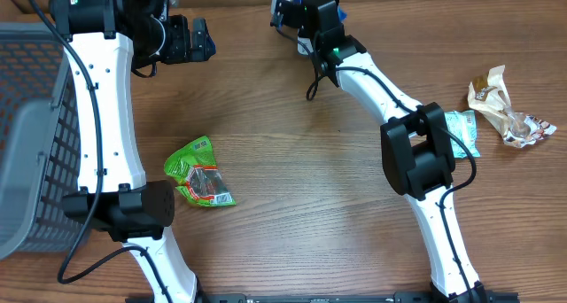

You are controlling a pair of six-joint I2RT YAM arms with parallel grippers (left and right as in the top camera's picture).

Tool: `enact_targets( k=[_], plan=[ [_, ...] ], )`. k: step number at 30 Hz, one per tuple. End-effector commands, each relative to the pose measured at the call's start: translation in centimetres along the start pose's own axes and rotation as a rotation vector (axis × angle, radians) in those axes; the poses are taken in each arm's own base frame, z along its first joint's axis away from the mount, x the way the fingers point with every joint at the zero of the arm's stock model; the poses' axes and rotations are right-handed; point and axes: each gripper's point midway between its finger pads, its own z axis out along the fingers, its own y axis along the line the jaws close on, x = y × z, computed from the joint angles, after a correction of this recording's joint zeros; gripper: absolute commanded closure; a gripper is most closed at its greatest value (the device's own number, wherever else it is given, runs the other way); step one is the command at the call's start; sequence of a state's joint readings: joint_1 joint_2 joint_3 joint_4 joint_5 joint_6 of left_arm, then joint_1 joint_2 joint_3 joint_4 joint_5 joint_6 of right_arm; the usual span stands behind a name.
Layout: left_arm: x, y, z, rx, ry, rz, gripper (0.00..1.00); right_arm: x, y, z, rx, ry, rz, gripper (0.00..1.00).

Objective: Scan the item barcode
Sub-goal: 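Hold the Oreo pack's barcode in front of the white scanner, then carry the Oreo pack right and release it near the tan bag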

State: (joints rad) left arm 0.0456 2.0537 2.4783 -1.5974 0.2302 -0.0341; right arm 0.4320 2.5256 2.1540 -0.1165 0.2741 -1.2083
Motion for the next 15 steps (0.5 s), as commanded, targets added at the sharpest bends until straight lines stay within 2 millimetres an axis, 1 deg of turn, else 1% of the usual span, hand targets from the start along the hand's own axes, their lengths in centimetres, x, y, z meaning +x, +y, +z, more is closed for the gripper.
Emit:
enact_targets(
  k=[1,4,6,7,8,10,12,13,15],
  plan=[
    [0.0,-0.3,-0.1,0.001,-0.002,-0.007,0.0,-3.3,-8.3,-6.1,0.046,-0.113,0.205,0.96],
    [0.0,-0.3,-0.1,0.001,-0.002,-0.007,0.0,-3.9,-11.5,-10.5,0.018,-0.139,0.279,0.96],
    [0.0,-0.3,-0.1,0.001,-0.002,-0.007,0.0,-4.5,-13.7,-14.0,0.002,-0.166,0.341,0.96],
    [0.0,-0.3,-0.1,0.001,-0.002,-0.007,0.0,-4.8,-14.4,-15.6,-0.017,-0.185,0.374,0.96],
    [0.0,-0.3,-0.1,0.001,-0.002,-0.007,0.0,-5.3,-15.2,-17.7,-0.043,-0.217,0.416,0.96],
    [0.0,-0.3,-0.1,0.001,-0.002,-0.007,0.0,-6.4,-16.0,-21.2,-0.113,-0.277,0.507,0.96],
    [0.0,-0.3,-0.1,0.001,-0.002,-0.007,0.0,-7.3,-16.0,-25.0,-0.221,-0.332,0.62,0.96],
    [0.0,-0.3,-0.1,0.001,-0.002,-0.007,0.0,-7.6,-15.8,-26.6,-0.272,-0.345,0.679,0.96],
    [0.0,-0.3,-0.1,0.001,-0.002,-0.007,0.0,-7.4,-15.7,-29.6,-0.364,-0.338,0.831,0.96]
  ],
)
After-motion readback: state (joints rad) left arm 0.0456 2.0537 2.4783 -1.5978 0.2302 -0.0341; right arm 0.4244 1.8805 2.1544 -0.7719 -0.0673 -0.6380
